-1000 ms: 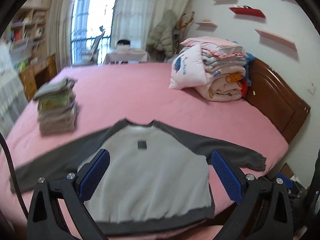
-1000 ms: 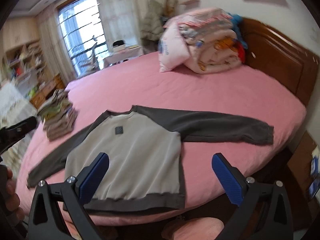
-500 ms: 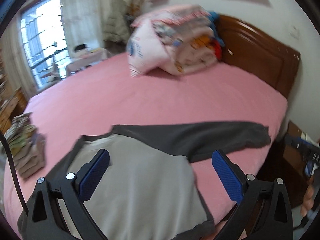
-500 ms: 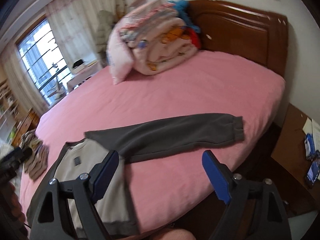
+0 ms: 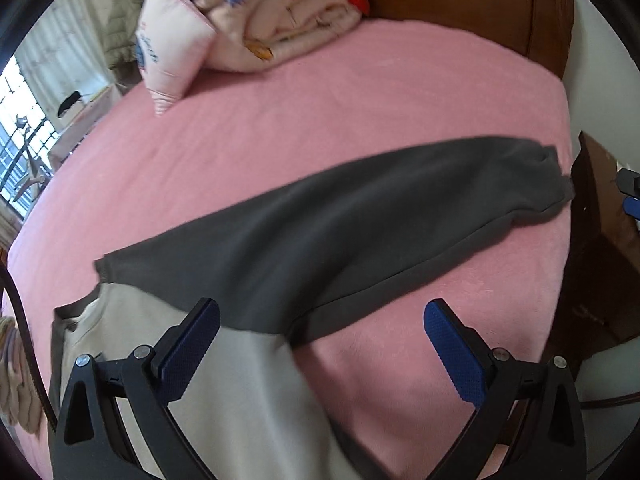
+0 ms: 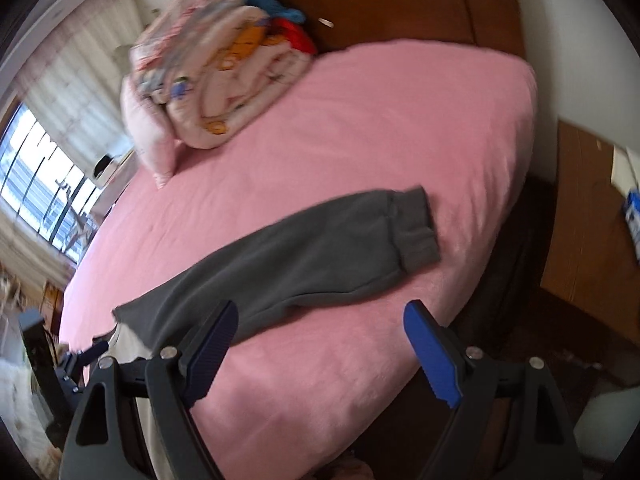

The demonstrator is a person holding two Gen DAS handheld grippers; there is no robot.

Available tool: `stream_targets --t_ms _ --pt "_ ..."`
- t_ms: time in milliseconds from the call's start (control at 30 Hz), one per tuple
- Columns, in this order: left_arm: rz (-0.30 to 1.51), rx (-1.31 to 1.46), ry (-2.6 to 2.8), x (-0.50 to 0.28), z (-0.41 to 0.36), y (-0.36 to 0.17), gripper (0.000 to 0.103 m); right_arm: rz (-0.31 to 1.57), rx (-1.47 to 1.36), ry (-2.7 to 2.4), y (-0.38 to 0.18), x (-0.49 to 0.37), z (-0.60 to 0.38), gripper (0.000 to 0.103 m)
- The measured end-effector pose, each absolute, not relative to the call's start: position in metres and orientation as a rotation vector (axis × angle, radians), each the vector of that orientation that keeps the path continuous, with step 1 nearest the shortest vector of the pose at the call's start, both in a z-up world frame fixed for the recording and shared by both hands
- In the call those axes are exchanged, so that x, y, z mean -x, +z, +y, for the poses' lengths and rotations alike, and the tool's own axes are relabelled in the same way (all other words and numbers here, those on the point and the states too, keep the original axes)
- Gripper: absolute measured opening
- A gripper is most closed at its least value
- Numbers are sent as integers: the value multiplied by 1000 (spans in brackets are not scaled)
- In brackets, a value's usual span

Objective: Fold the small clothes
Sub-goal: 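Move the right tool to the dark sleeve cuff and grasp it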

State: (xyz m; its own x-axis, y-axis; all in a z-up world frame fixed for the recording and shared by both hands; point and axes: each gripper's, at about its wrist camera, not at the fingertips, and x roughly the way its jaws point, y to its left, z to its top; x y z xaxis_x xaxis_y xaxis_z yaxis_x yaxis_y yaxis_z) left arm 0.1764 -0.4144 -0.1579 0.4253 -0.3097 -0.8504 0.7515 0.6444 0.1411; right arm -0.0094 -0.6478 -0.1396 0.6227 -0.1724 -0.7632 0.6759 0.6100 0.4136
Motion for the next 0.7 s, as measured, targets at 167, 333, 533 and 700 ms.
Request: stream_targets --t_ms 167,333,533,700 --pt "914 -613 -751 -178 -438 -182 102 771 -838 -552 -175 7 -669 85" --pt "919 -664 -777 -175 -461 -204 102 763 -920 -518 -203 -1 -687 84" --pt "949 -666 -782 -180 -474 -220 102 742 -1053 -466 -232 -16 -708 73" --pt "958 -663 -778 -185 -475 -223 102 708 -1103 -490 -246 -25 -724 67"
